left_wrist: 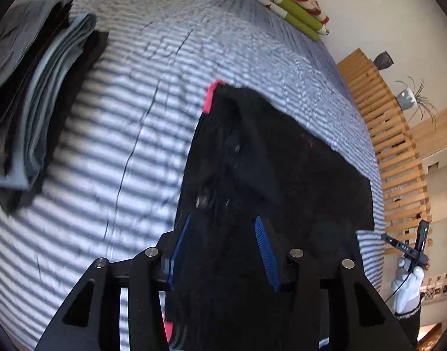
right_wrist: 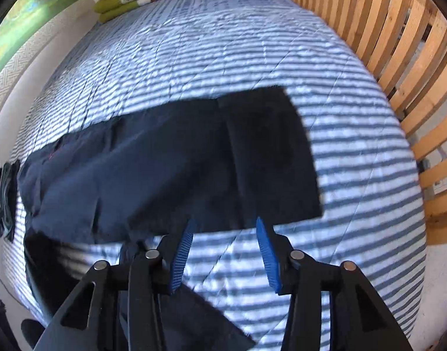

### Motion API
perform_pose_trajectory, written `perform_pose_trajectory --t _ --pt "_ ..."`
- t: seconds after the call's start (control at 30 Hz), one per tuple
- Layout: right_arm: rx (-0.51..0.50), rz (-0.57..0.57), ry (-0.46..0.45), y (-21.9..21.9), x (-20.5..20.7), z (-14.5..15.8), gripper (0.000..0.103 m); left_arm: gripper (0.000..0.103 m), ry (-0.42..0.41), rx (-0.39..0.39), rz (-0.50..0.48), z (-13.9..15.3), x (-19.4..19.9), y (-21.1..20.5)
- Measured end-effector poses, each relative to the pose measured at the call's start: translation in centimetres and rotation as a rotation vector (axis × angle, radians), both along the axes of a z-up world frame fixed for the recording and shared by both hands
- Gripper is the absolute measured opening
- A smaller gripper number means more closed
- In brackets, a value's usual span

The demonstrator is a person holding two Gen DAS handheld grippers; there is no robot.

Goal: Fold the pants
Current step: 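Lay the pants flat on the quilt, stretching them between both tools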

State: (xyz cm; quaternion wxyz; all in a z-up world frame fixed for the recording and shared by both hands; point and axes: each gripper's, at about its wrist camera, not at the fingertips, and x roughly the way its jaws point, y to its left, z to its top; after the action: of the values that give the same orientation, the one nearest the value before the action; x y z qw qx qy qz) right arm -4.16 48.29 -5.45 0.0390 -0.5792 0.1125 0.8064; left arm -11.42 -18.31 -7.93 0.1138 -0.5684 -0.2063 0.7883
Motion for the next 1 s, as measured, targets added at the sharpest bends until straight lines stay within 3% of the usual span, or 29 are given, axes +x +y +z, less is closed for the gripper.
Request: perform_pose_trajectory --t 0.17,0.23,0.33,0.43,0.47,0.5,0.53,0.57,0.77,0.87,0.9,0.97,1.0 --pt "-0.023 0.121 -0.039 -5.5 4.2 -2.5 0.048 0.049 -0.079 0.002 -0.019 -3.9 7.0 -0.9" --pt "0.004 0.163 -0.057 -7.9 4.9 -3.4 0.050 0.062 -0.086 0.020 -0.029 -4.6 8.6 -0.8" --pt "0.020 0.230 -0.099 -11.3 4.9 -4.8 0.055 0.065 -0.094 0.010 -0.046 -5.5 9.9 0.2" --pt "0.205 0.260 -0.113 -14.0 4.9 -6.3 0.055 0.064 -0.073 -0.038 -0.078 -5.7 10.3 1.8" --pt "0.234 0.256 -0.118 -14.4 5.1 -6.8 0.042 0.061 -0.060 -0.080 -0.092 -5.7 10.4 2.4" --pt "0.230 0.254 -0.116 -14.5 5.4 -7.0 0.033 0.035 -0.052 -0.120 -0.100 -5.8 10.5 2.9" --pt "0.212 0.246 -0.107 -14.5 5.8 -6.9 0.016 0.006 -0.057 -0.154 -0.105 -6.1 10.6 3.3" --pt "0.223 0.231 -0.102 -14.4 6.3 -6.5 0.002 0.000 -0.063 -0.164 -0.101 -6.3 10.6 3.4" --pt "0.326 0.019 0.034 -9.2 10.7 -0.2 0.001 0.000 -0.030 -0.101 -0.050 -5.0 12.1 1.7" --pt "0.497 -0.167 0.126 -4.7 13.6 4.7 0.002 0.000 -0.027 -0.091 -0.075 -4.4 13.0 1.1" --pt "0.467 -0.214 0.116 -2.8 14.4 5.5 0.003 0.001 -0.031 -0.096 -0.075 -4.3 13.2 0.9" --pt "0.415 -0.250 0.011 0.4 15.0 5.0 0.010 0.016 -0.037 -0.126 -0.074 -4.3 13.4 0.8" --pt "0.424 -0.241 -0.054 1.3 15.0 4.2 0.015 0.034 -0.032 -0.144 -0.080 -4.3 13.4 0.9"
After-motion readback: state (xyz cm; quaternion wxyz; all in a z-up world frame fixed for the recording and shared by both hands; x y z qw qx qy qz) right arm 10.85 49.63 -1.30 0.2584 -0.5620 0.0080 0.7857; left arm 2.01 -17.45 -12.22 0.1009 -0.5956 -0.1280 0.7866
